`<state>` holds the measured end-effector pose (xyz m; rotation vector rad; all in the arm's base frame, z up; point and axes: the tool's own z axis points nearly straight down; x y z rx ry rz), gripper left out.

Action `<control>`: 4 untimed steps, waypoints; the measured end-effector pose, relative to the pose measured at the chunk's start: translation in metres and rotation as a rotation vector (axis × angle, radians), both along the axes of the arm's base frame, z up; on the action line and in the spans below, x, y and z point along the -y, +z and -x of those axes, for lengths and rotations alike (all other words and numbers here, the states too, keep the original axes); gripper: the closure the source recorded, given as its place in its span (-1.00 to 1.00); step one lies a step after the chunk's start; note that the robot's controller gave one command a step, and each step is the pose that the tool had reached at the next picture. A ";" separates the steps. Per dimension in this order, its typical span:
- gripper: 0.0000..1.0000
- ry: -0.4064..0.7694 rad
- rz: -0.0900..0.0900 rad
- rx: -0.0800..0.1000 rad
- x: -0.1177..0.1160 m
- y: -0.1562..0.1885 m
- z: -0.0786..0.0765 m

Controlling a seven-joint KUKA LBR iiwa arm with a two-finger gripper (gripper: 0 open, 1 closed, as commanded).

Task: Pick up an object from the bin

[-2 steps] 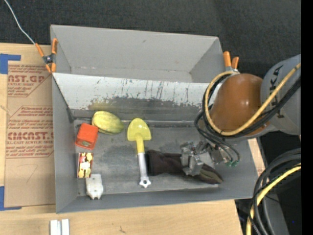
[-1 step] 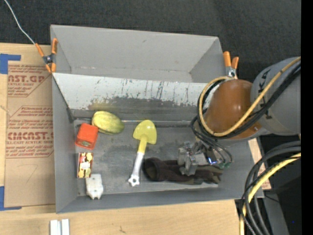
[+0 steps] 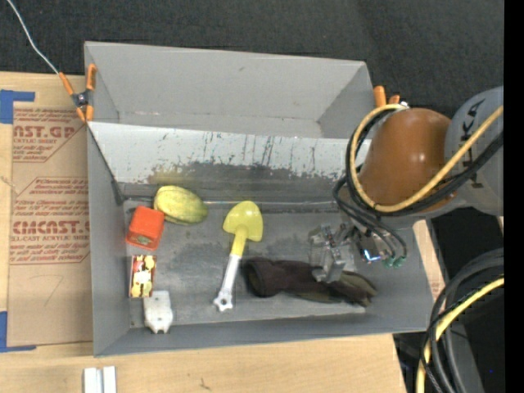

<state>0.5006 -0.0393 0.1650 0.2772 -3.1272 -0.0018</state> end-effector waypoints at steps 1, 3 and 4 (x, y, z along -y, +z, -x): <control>1.00 0.036 0.000 0.017 -0.002 -0.046 -0.009; 1.00 -0.385 0.001 0.006 -0.013 -0.094 0.017; 1.00 -0.385 0.001 0.006 -0.013 -0.094 0.017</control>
Offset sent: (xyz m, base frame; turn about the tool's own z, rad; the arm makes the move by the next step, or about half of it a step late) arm -0.0188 0.0128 -0.0950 0.3849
